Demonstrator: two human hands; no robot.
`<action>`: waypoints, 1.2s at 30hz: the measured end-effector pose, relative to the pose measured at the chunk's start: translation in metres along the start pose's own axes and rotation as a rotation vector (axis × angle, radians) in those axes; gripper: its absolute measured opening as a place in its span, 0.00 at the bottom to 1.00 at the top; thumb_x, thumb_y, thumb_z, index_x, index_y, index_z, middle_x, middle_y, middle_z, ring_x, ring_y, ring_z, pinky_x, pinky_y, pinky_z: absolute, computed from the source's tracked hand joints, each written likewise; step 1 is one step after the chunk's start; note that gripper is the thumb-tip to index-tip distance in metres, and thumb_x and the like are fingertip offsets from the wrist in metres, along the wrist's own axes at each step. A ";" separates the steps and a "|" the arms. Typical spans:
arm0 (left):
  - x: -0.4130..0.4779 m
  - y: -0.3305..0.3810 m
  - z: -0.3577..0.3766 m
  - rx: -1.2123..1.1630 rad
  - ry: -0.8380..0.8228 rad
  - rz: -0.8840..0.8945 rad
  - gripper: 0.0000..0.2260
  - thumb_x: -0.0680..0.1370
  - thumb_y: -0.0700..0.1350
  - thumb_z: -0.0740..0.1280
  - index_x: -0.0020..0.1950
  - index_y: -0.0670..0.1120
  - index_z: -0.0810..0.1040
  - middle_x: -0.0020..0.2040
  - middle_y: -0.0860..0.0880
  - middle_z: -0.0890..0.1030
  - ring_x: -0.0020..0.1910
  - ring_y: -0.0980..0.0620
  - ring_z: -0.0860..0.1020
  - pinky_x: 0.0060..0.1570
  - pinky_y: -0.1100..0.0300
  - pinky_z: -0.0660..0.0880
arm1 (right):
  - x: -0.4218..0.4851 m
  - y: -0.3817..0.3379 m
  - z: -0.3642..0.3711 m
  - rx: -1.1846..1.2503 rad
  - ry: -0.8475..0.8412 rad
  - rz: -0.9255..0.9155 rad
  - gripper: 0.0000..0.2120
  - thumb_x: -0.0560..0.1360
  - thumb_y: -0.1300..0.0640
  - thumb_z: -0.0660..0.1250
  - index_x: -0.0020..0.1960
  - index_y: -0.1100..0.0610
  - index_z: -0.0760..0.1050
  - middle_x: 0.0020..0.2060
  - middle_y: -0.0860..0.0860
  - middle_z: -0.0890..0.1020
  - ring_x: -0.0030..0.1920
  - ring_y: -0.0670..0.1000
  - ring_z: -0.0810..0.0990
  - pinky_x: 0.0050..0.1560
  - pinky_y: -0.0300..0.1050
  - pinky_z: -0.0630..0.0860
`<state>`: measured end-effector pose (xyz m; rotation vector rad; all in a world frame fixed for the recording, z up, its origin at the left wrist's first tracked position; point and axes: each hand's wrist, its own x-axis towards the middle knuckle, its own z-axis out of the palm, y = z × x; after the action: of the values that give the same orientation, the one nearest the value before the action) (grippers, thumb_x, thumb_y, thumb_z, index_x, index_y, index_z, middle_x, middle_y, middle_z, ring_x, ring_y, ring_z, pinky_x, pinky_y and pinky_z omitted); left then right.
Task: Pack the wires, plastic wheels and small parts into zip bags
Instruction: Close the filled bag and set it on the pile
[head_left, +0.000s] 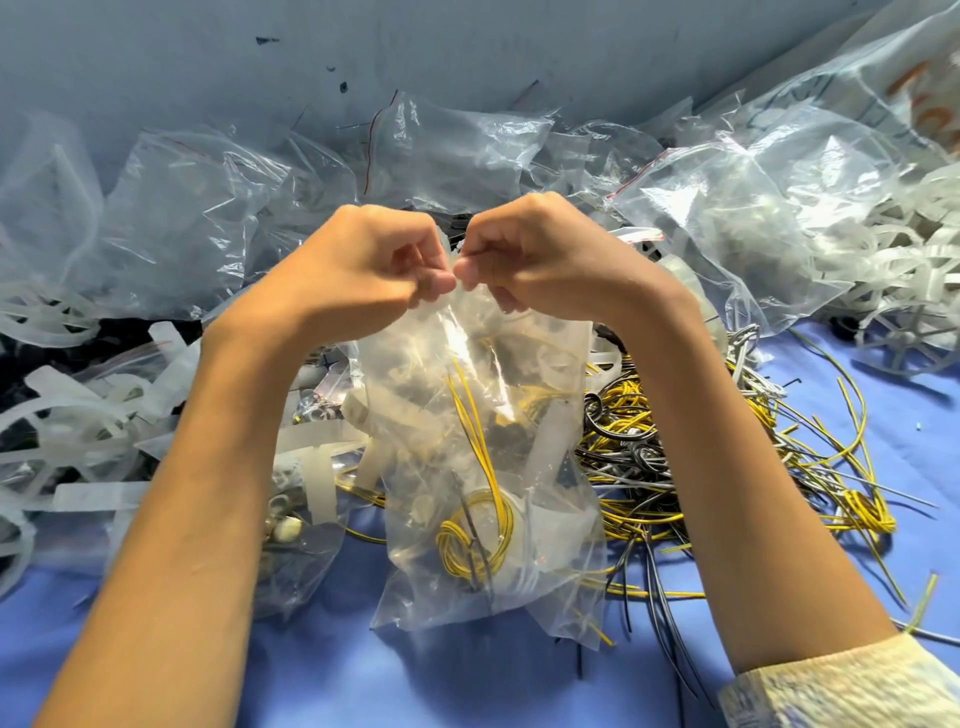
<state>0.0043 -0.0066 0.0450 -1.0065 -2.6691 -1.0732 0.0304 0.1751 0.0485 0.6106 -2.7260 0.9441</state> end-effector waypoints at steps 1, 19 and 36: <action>0.000 -0.001 -0.001 -0.022 -0.013 -0.017 0.08 0.76 0.43 0.69 0.37 0.49 0.76 0.33 0.49 0.80 0.30 0.59 0.73 0.37 0.64 0.71 | 0.000 -0.001 0.000 0.009 0.010 -0.001 0.09 0.76 0.63 0.64 0.39 0.63 0.77 0.23 0.49 0.75 0.22 0.40 0.70 0.27 0.29 0.64; 0.005 0.016 -0.010 -0.544 0.390 -0.070 0.07 0.78 0.40 0.66 0.42 0.39 0.73 0.28 0.54 0.82 0.30 0.54 0.77 0.26 0.66 0.68 | -0.015 0.006 -0.028 0.615 -0.142 0.152 0.32 0.69 0.44 0.67 0.70 0.45 0.58 0.57 0.47 0.81 0.52 0.48 0.81 0.48 0.46 0.79; 0.018 0.013 0.004 -0.513 0.492 -0.204 0.11 0.79 0.48 0.65 0.58 0.49 0.68 0.57 0.50 0.76 0.48 0.58 0.80 0.49 0.64 0.77 | -0.015 0.044 -0.061 0.095 0.704 0.482 0.22 0.71 0.45 0.66 0.56 0.60 0.77 0.52 0.56 0.81 0.53 0.55 0.80 0.55 0.49 0.76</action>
<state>-0.0005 0.0129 0.0553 -0.4266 -2.1687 -1.8279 0.0269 0.2495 0.0671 -0.3474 -2.2038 1.1189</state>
